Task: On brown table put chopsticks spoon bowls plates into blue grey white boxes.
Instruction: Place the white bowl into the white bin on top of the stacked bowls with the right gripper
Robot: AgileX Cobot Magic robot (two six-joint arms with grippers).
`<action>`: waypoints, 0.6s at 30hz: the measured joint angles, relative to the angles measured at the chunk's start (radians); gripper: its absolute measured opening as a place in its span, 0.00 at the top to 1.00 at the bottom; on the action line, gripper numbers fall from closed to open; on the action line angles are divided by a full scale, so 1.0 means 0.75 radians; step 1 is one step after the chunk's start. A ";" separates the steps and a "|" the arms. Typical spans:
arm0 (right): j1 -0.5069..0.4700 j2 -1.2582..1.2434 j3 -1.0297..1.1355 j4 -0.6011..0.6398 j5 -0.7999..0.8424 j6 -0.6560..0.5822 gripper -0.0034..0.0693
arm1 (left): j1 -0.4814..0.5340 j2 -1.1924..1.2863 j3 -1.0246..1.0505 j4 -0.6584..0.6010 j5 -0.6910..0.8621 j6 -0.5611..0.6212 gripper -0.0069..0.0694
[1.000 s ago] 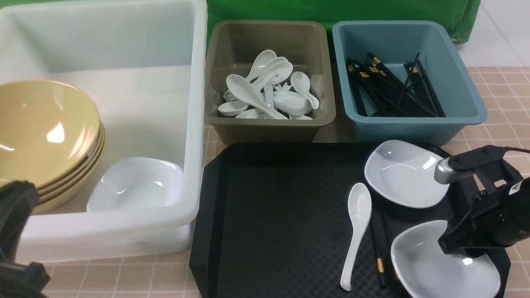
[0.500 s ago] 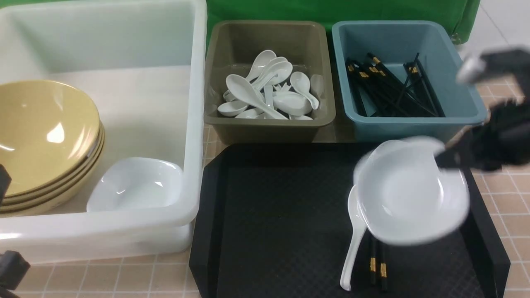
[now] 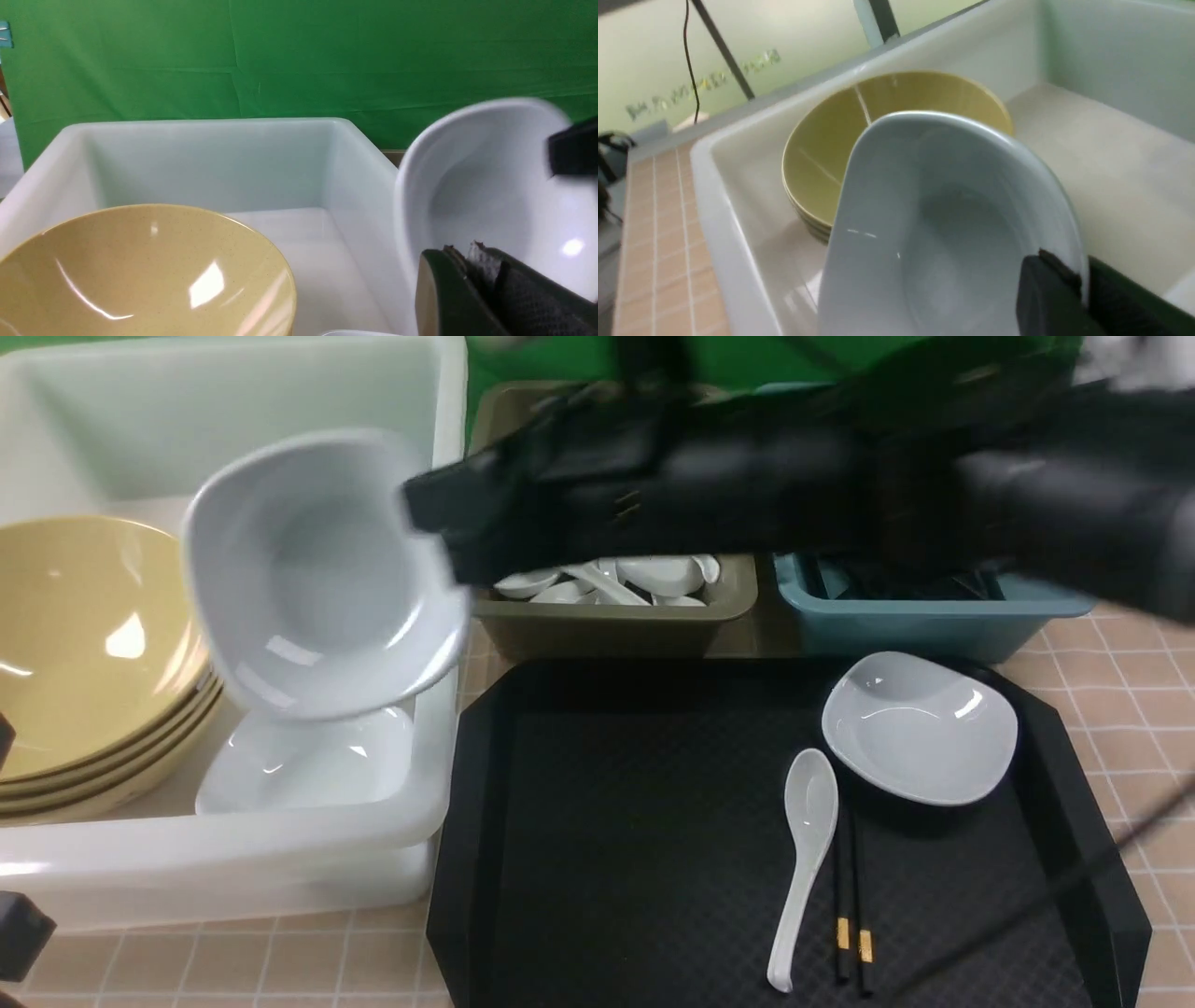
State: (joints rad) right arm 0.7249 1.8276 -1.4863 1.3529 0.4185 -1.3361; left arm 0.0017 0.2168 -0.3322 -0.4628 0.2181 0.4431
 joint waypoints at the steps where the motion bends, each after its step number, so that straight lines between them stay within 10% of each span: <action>1: 0.006 0.013 -0.016 0.000 -0.004 -0.029 0.84 | 0.000 0.000 0.000 0.000 0.000 0.000 0.88; 12: 0.092 0.307 -0.141 0.005 -0.174 -0.311 0.74 | 0.000 0.000 0.000 0.000 0.015 -0.001 0.88; 18: 0.089 0.245 -0.142 0.001 -0.184 -0.257 0.36 | 0.000 0.000 0.000 0.000 0.024 -0.001 0.88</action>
State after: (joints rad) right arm 0.7917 2.0115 -1.5928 1.3536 0.2802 -1.5290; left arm 0.0017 0.2165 -0.3322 -0.4628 0.2360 0.4424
